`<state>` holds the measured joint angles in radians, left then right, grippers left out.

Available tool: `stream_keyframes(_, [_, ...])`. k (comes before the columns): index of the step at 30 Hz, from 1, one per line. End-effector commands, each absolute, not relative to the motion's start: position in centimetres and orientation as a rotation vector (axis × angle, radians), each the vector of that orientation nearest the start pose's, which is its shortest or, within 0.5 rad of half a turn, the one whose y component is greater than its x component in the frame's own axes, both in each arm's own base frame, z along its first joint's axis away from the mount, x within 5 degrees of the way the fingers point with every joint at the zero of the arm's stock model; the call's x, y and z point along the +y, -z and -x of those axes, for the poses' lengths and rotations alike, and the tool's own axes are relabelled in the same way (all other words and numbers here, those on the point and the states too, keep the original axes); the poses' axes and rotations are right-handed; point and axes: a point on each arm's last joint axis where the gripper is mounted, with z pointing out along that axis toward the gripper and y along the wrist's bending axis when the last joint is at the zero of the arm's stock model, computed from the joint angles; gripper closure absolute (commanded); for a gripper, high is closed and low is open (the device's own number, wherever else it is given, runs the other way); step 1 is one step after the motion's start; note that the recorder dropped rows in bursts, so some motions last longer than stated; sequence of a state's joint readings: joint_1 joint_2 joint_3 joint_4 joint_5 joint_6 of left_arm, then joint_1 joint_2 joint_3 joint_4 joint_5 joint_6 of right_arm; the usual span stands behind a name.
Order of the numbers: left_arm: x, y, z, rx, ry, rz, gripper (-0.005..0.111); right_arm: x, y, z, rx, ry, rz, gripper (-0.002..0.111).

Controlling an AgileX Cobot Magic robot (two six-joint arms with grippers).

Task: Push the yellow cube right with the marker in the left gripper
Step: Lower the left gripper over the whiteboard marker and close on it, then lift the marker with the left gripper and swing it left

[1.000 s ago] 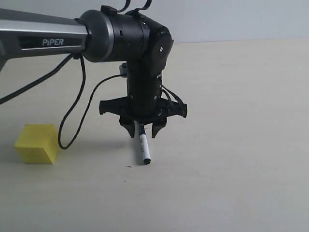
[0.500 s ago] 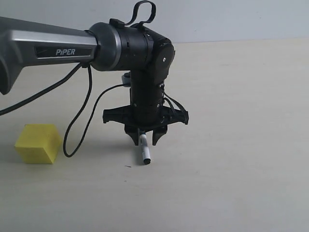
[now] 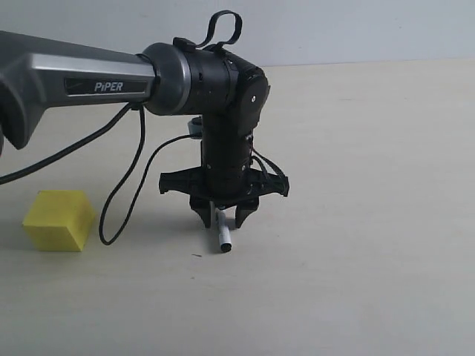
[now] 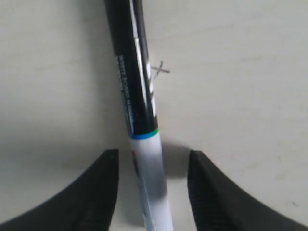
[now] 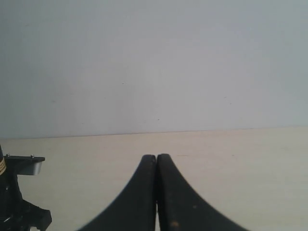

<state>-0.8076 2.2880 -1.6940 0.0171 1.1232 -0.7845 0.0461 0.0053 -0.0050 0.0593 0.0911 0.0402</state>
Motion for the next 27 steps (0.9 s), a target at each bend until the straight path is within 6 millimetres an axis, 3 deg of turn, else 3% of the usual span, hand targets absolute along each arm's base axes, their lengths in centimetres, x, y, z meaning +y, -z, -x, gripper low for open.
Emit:
stream_keyframes(1, [-31.7,-11.0,-30.7,3.179,-0.094,-0.026,0.061,0.3,-20.6,-5.6,1.565,-0.118,-0.039,0.108])
stream_keyframes(4, [-31.7,-10.8,-30.6,3.182,-0.098,-0.035,0.069,0.3,-20.6,-5.6,1.565,-0.118,-0.039,0.108])
stream_keyframes(7, [-31.7,-10.8,-30.7,3.180,-0.098,-0.146,0.088,0.3,-20.6,-5.6,1.565,-0.118,-0.039,0.108])
stream_keyframes(9, [-31.6,-10.9,-30.7,3.167,-0.094,-0.327,0.106,0.3,-20.6,-5.6,1.565,-0.118,-0.039,0.108])
stream_keyframes(11, [-31.7,-11.3,-30.8,3.132,-0.075,-0.493,0.107,0.3,-20.6,-5.6,1.565,-0.118,-0.039,0.108])
stream_keyframes(13, [-31.6,-12.0,-30.9,3.105,-0.077,-0.532,0.107,0.3,-20.6,-5.6,1.565,-0.118,-0.039,0.108])
stream_keyframes(16, [-31.2,-14.9,-31.4,3.002,-0.108,-0.575,0.107,0.3,-20.6,-5.6,1.565,-0.118,-0.039,0.108])
stream_keyframes(21, [-30.1,-21.4,-30.5,2.839,-0.108,-0.898,0.107,0.3,-20.6,-5.6,1.565,-0.118,-0.039,0.108])
stream_keyframes(23, [-29.0,-23.8,-29.8,2.770,-0.147,-1.008,0.107,0.3,-20.6,-5.6,1.565,-0.118,-0.039,0.108])
stream_keyframes(27, [-25.1,-27.0,-29.0,2.714,-0.177,-1.020,0.107,0.3,-20.6,-5.6,1.565,-0.118,-0.039,0.108])
